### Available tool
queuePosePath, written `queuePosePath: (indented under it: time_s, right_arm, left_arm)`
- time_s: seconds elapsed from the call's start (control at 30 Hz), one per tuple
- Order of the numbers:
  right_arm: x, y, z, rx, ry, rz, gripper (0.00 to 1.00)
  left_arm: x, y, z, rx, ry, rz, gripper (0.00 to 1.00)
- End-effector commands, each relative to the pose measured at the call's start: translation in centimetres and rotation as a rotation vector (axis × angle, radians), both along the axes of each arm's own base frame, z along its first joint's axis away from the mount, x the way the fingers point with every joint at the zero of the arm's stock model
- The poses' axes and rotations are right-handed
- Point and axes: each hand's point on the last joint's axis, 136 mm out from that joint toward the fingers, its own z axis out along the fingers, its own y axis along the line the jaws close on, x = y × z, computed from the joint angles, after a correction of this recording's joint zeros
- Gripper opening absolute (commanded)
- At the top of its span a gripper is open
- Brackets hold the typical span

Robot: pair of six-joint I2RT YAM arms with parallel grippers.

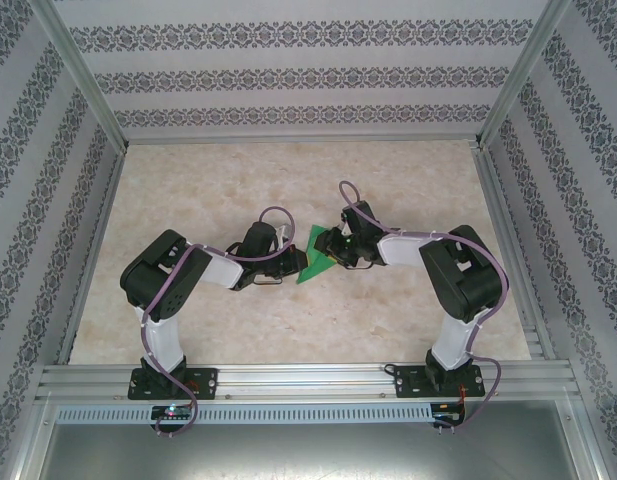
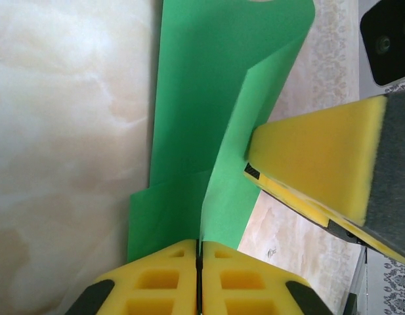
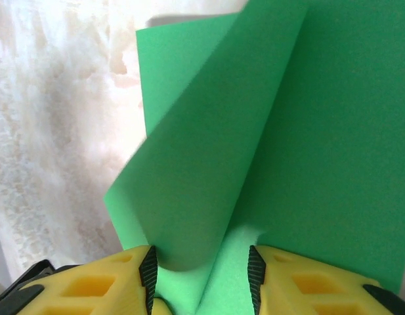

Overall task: Fold a paper plane with a square sheet of paper (pick it up from the middle)
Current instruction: Fourth fold the wing at the center of the table.

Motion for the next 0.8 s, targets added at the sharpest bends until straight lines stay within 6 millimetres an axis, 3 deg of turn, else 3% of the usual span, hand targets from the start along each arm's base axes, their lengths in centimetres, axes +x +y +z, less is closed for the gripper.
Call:
queuePosePath:
  time_s: [0.0, 0.2, 0.3, 0.5, 0.63, 0.77]
  right_arm:
    - [-2.4, -2.4, -4.0, -0.186, 0.127, -0.004, 0.43]
    - [-2.9, -3.4, -5.0, -0.269, 0.179, -0.013, 0.45]
    - [-3.2, -3.7, -5.4, -0.29, 0.196, -0.014, 0.47]
    - [-3.4, -4.0, -5.8, -0.323, 0.223, -0.014, 0.5]
    - [-3.2, -3.6, -5.7, -0.288, 0.202, -0.013, 0.5]
    - [-2.9, -3.1, -5.1, -0.241, 0.177, -0.007, 0.5]
  left_arm:
    - [0.5, 0.9, 1.3, -0.006, -0.03, 0.03, 0.15]
    - [0.3, 2.8, 2.7, 0.068, -0.074, 0.07, 0.31]
    - [0.3, 3.8, 3.3, 0.12, -0.088, 0.097, 0.33]
    - [-0.1, 2.5, 4.6, 0.072, -0.095, 0.019, 0.33]
    - [0.0, 2.7, 3.7, 0.111, -0.073, 0.019, 0.33]
    - [0.0, 1.7, 3.1, 0.101, -0.044, -0.03, 0.35]
